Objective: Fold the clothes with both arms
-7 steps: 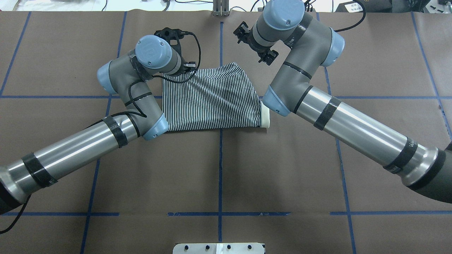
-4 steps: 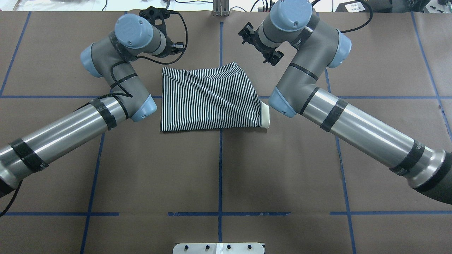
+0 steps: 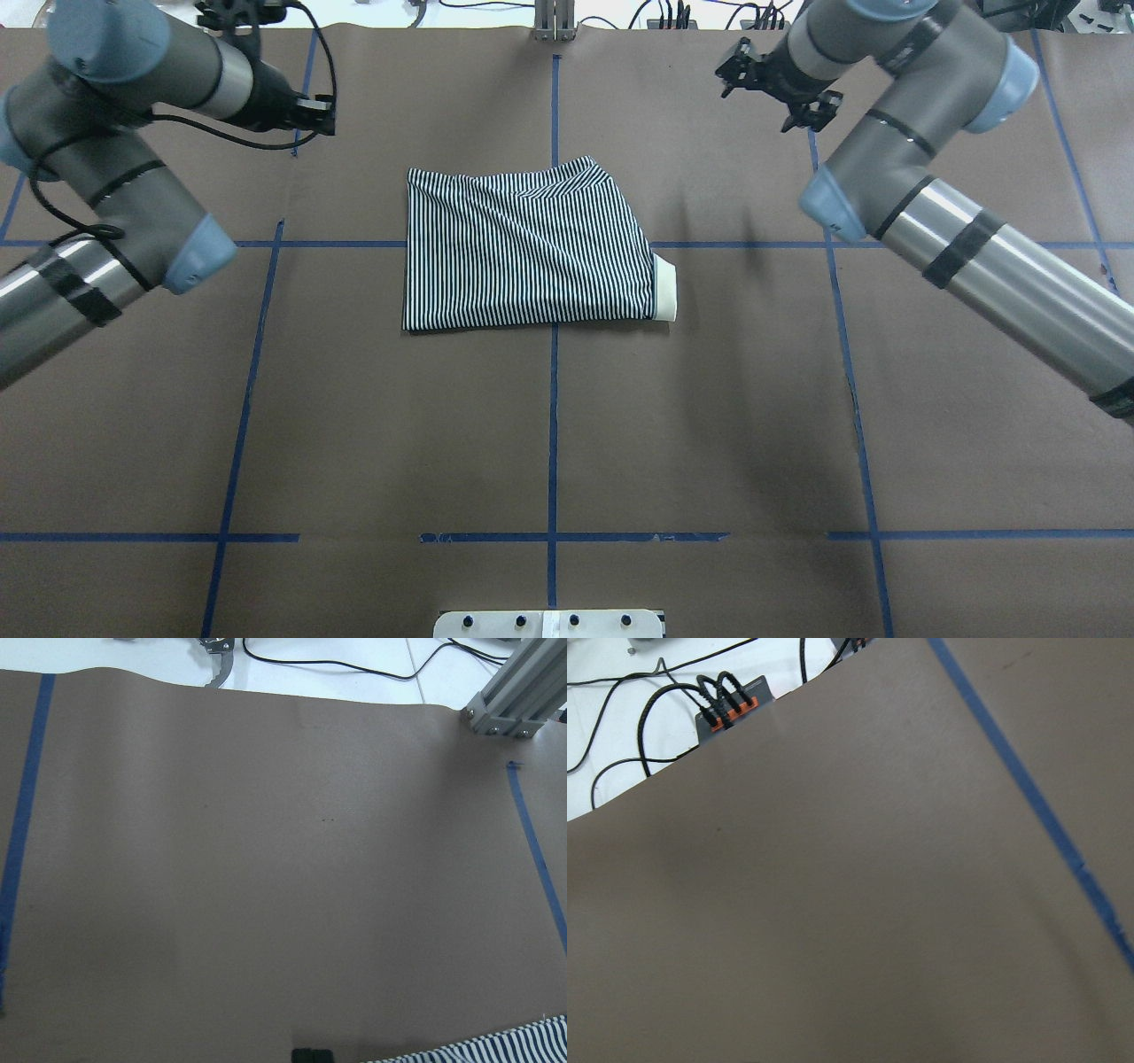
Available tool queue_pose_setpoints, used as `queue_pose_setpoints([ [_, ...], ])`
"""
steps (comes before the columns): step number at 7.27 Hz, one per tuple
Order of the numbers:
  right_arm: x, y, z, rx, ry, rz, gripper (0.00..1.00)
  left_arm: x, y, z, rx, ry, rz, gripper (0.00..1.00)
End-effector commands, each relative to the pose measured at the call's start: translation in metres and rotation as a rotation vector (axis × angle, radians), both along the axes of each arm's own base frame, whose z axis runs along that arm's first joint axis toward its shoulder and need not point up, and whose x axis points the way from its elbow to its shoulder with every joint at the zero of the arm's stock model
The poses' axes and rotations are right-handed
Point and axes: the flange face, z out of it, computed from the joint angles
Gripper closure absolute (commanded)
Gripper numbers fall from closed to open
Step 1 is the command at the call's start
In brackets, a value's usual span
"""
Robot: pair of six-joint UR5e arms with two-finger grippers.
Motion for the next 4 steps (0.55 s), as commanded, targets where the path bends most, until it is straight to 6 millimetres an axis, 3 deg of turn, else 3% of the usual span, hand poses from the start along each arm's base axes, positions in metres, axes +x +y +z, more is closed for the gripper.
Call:
queue_pose_setpoints([
  [1, 0.136, -0.004, 0.112, 0.119, 0.093, -0.203, 0.00, -0.154, -0.003, 0.077, 0.048, -0.028, 0.104, 1.00],
  [2, 0.172, 0.007, 0.157, 0.169, 0.141, -0.292, 0.00, -0.216, -0.004, 0.106, 0.089, -0.052, 0.155, 1.00],
  [3, 0.210, 0.015, 0.187, 0.142, 0.140, -0.350, 0.00, -0.280, -0.012, 0.119, 0.093, -0.118, 0.146, 0.88],
  [4, 0.249, 0.022, 0.207, 0.197, 0.141, -0.405, 0.00, -0.310, -0.013, 0.135, 0.094, -0.174, 0.173, 0.71],
])
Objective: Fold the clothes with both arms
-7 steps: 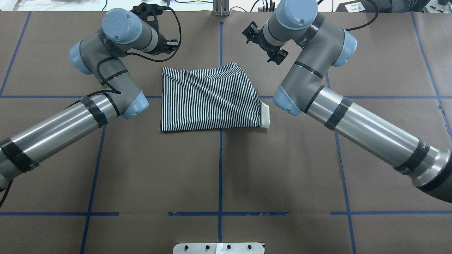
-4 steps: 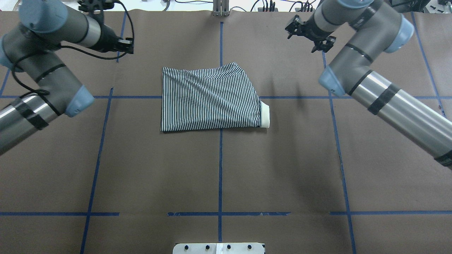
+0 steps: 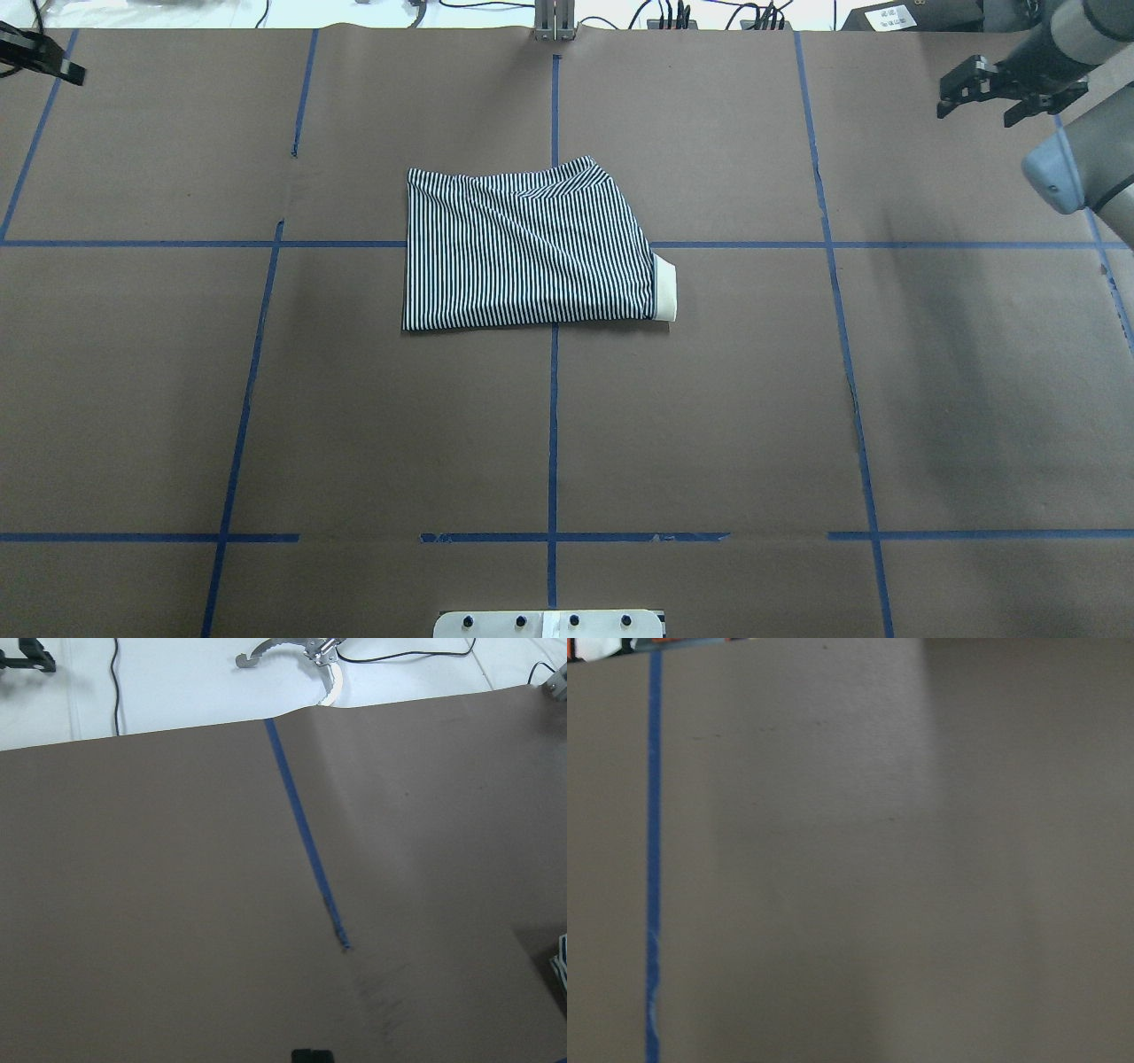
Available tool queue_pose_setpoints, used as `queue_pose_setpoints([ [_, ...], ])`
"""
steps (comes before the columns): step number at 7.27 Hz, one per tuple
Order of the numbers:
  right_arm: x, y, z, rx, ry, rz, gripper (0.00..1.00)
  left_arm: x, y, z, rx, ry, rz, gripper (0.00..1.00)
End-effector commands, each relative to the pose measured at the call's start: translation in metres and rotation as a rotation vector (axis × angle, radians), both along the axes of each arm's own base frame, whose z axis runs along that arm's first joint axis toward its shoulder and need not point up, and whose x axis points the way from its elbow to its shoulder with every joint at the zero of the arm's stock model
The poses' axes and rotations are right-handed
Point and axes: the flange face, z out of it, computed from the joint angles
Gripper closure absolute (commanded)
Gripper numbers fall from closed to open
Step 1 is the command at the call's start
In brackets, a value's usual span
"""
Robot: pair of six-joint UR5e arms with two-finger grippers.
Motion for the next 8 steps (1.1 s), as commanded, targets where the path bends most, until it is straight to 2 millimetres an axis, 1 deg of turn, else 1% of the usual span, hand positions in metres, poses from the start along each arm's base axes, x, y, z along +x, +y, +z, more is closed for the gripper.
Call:
queue_pose_setpoints([
  [1, 0.101, 0.033, 0.064, 0.035, -0.004, -0.063, 0.00, -0.085, 0.019, 0.025, -0.003, -0.080, 0.012, 0.01],
  [2, 0.129, 0.050, 0.079, 0.040, -0.040, -0.075, 0.00, -0.095, 0.032, 0.020, -0.060, -0.089, 0.011, 0.00],
  [3, 0.139, 0.076, 0.110, 0.042, -0.037, -0.111, 0.00, -0.096, 0.053, 0.022, -0.088, -0.112, 0.051, 0.00],
  [4, 0.149, 0.095, 0.132, 0.047, -0.026, -0.146, 0.00, -0.098, 0.060, 0.025, -0.130, -0.131, 0.085, 0.00],
  [5, 0.164, 0.122, 0.157, 0.043, -0.014, -0.181, 0.00, -0.109, 0.078, 0.025, -0.182, -0.137, 0.074, 0.00],
  [6, 0.172, 0.138, 0.144, 0.030, -0.013, -0.199, 0.00, -0.113, 0.117, 0.042, -0.245, -0.136, 0.074, 0.00],
  [7, 0.176, 0.142, 0.109, -0.005, 0.012, -0.238, 0.00, -0.113, 0.176, 0.067, -0.283, -0.139, 0.077, 0.00],
  [8, 0.196, 0.153, 0.094, -0.001, 0.033, -0.255, 0.00, -0.117, 0.189, 0.068, -0.290, -0.154, 0.066, 0.00],
])
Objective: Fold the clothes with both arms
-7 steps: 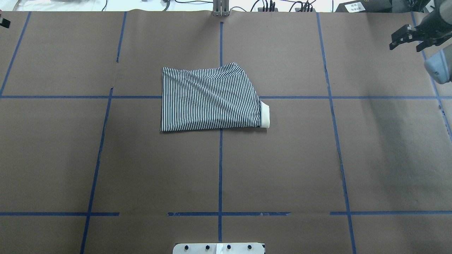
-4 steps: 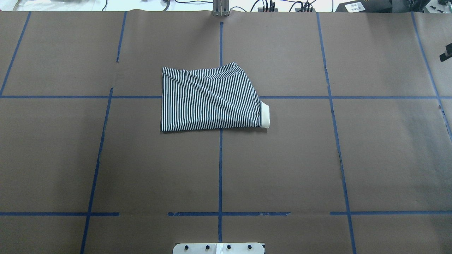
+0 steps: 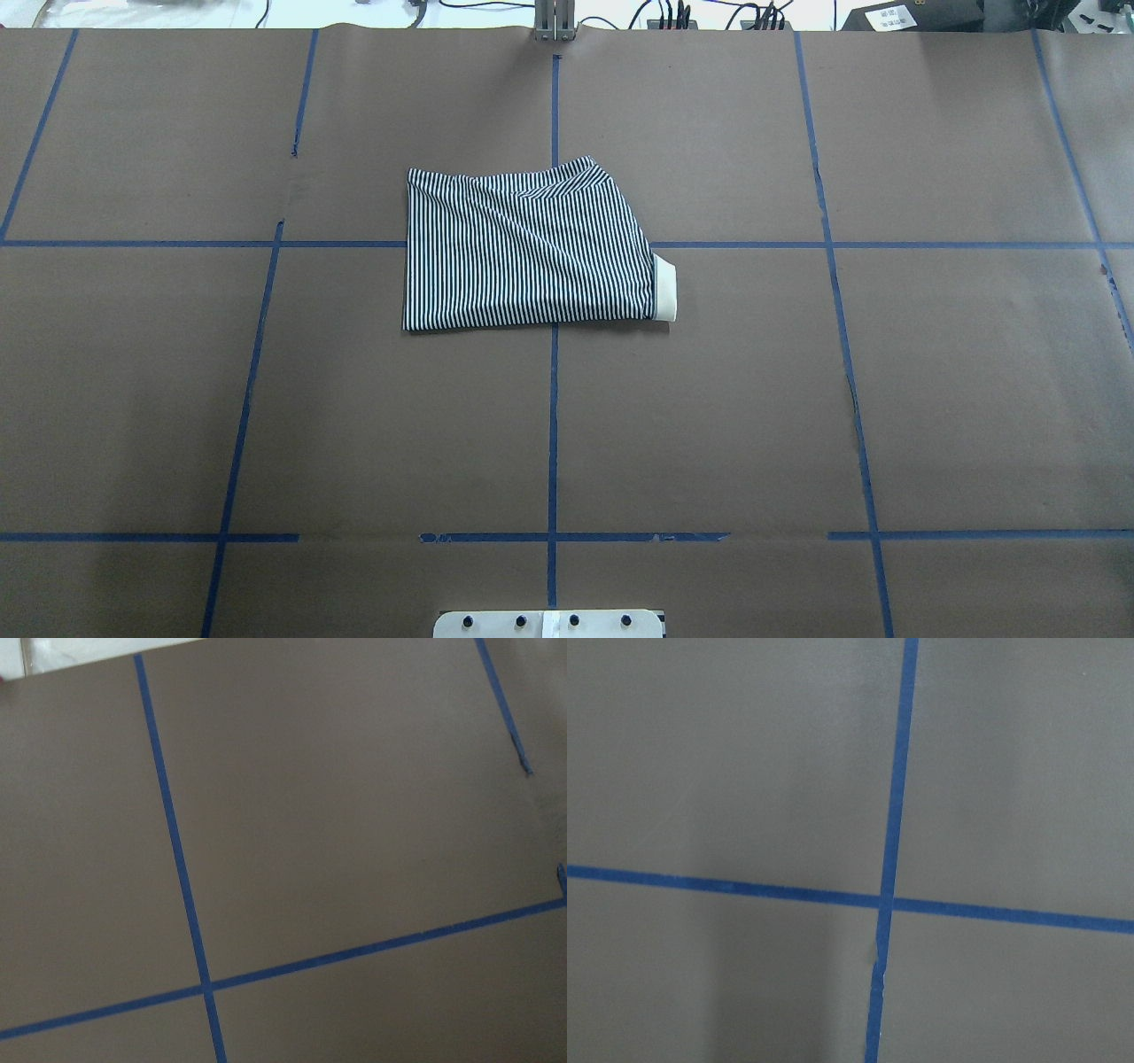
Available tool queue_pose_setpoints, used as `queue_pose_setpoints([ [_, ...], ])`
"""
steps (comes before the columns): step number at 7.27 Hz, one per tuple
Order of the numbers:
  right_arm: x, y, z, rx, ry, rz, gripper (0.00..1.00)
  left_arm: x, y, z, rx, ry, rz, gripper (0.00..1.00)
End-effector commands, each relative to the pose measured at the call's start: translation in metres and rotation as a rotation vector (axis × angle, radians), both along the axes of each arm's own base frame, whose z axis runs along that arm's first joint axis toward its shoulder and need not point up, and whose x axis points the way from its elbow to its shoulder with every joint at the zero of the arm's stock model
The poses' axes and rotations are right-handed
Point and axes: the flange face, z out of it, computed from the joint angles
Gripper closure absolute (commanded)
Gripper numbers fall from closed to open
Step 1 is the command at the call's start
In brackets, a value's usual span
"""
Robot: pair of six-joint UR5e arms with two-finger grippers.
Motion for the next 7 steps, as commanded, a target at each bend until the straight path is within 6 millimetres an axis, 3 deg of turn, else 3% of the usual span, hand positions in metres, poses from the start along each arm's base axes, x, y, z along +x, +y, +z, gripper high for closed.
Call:
queue_pose_setpoints([
  [1, 0.034, 0.034, -0.014, -0.001, 0.027, -0.047, 0.00, -0.004, 0.064, 0.032, -0.078, -0.008, -0.008, 0.00],
  [2, 0.041, 0.043, -0.008, 0.008, 0.044, -0.056, 0.00, -0.003, 0.062, 0.035, -0.080, -0.010, -0.004, 0.00],
  [4, 0.042, 0.044, -0.017, 0.006, 0.041, -0.055, 0.00, -0.005, 0.064, 0.042, -0.061, -0.012, -0.006, 0.00],
  [5, 0.042, 0.043, -0.036, -0.008, 0.040, -0.056, 0.00, -0.011, 0.062, 0.071, -0.080, -0.012, -0.015, 0.00],
  [6, 0.041, 0.052, -0.030, -0.039, 0.047, -0.058, 0.00, -0.013, 0.064, 0.081, -0.041, -0.014, -0.010, 0.00],
  [7, 0.041, 0.059, -0.031, -0.037, 0.046, -0.057, 0.00, -0.012, 0.066, 0.107, -0.081, -0.008, -0.005, 0.00],
])
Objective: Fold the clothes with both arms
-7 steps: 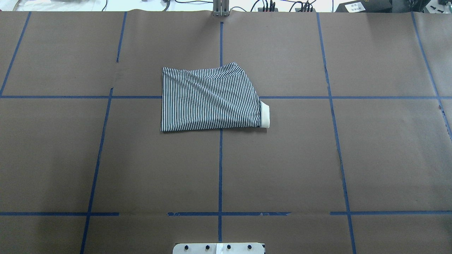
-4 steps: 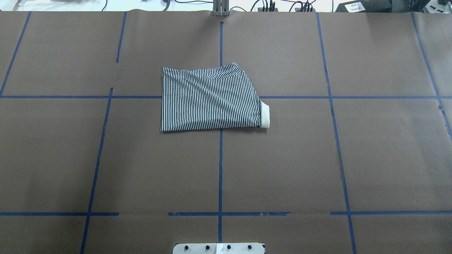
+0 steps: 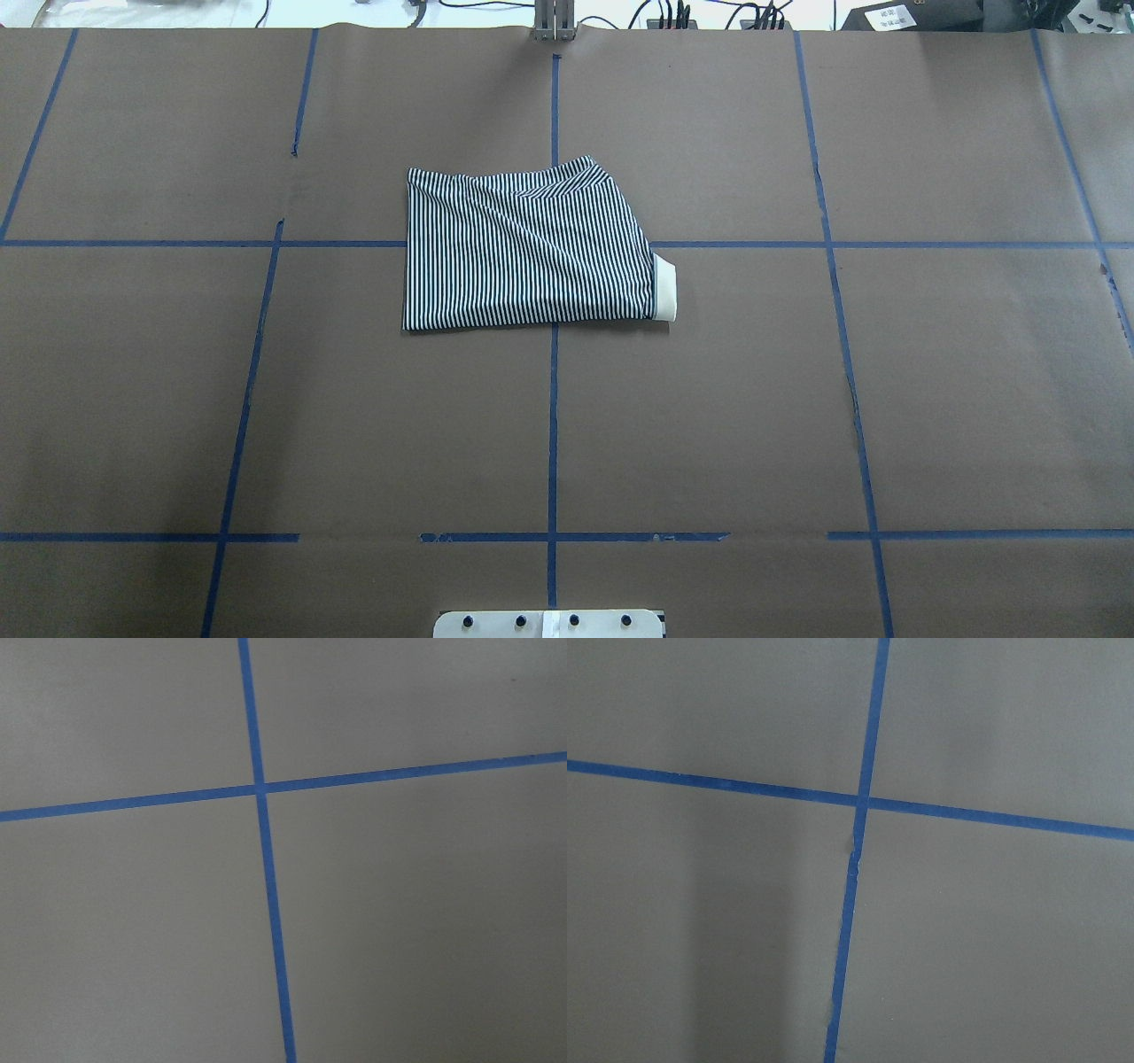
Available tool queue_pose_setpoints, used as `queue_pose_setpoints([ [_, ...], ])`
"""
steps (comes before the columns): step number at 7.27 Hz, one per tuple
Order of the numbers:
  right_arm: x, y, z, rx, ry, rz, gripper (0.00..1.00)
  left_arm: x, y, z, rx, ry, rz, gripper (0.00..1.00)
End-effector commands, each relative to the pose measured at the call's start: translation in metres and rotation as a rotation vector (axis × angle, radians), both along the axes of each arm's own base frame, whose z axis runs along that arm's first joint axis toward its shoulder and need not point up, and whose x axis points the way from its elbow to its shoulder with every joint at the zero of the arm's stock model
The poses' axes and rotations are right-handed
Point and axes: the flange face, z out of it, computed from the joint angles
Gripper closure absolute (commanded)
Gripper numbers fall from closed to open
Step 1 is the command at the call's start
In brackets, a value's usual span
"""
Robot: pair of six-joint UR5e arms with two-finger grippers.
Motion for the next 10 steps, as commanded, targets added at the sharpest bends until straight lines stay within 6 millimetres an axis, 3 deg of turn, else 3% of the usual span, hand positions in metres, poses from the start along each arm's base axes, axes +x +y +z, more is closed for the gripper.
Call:
queue_pose_setpoints([
  [1, -0.003, 0.012, 0.004, -0.023, 0.002, -0.004, 0.00, 0.000, -0.002, 0.044, 0.019, 0.003, 0.026, 0.00],
  [4, -0.021, 0.004, -0.002, -0.019, -0.006, -0.031, 0.00, -0.001, -0.005, 0.027, 0.071, 0.008, 0.028, 0.00],
  [6, -0.020, 0.004, -0.013, 0.004, -0.006, -0.029, 0.00, -0.001, -0.003, 0.015, 0.087, 0.005, 0.026, 0.00],
  [8, -0.021, 0.009, 0.001, -0.022, -0.002, -0.032, 0.00, -0.016, 0.000, 0.016, 0.081, 0.004, -0.011, 0.00],
  [10, -0.021, 0.007, -0.003, -0.018, -0.006, -0.027, 0.00, -0.016, -0.005, 0.007, 0.097, 0.005, -0.024, 0.00],
])
